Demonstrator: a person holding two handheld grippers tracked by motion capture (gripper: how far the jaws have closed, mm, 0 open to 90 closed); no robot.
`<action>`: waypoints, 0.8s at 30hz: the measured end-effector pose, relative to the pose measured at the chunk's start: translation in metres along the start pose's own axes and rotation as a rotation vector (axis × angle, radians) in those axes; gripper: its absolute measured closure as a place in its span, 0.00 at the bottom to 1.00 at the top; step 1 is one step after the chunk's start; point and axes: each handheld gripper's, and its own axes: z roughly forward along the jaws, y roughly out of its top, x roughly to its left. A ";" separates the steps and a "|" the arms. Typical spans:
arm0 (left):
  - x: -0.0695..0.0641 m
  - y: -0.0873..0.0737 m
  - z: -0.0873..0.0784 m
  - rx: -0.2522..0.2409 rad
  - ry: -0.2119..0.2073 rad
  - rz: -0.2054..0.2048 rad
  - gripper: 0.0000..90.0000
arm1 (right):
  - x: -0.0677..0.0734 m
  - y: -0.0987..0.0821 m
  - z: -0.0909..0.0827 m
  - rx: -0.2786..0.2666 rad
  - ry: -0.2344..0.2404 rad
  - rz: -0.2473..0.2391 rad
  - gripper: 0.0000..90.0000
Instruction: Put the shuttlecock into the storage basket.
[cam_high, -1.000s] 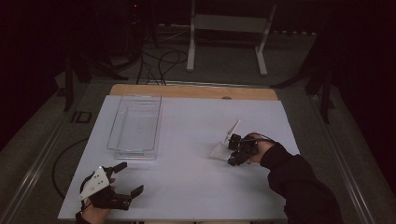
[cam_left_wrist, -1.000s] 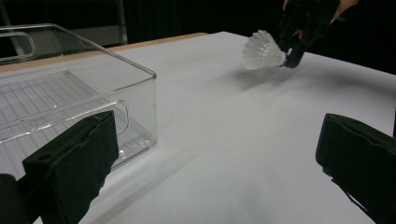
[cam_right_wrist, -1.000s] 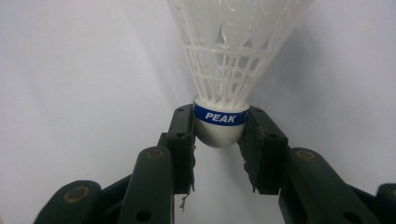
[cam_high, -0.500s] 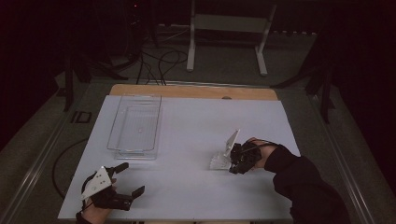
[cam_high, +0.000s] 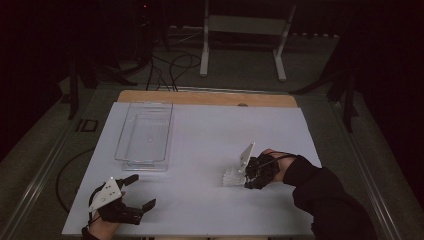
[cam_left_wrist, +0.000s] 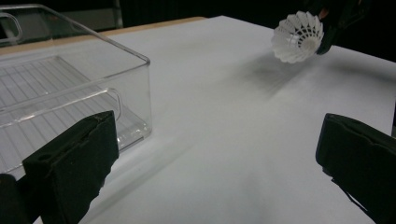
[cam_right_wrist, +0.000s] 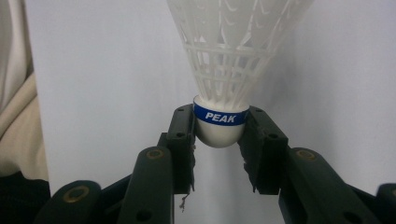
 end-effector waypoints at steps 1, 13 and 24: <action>0.000 0.000 0.000 0.005 -0.001 0.002 0.00 | 0.001 0.001 -0.001 -0.001 0.004 -0.003 0.73; -0.003 0.021 0.000 0.042 -0.040 -0.033 0.00 | 0.007 0.014 -0.002 -0.010 0.016 -0.064 0.73; 0.001 0.052 -0.004 0.075 -0.045 0.014 0.00 | 0.014 0.027 -0.011 -0.038 0.030 -0.120 0.73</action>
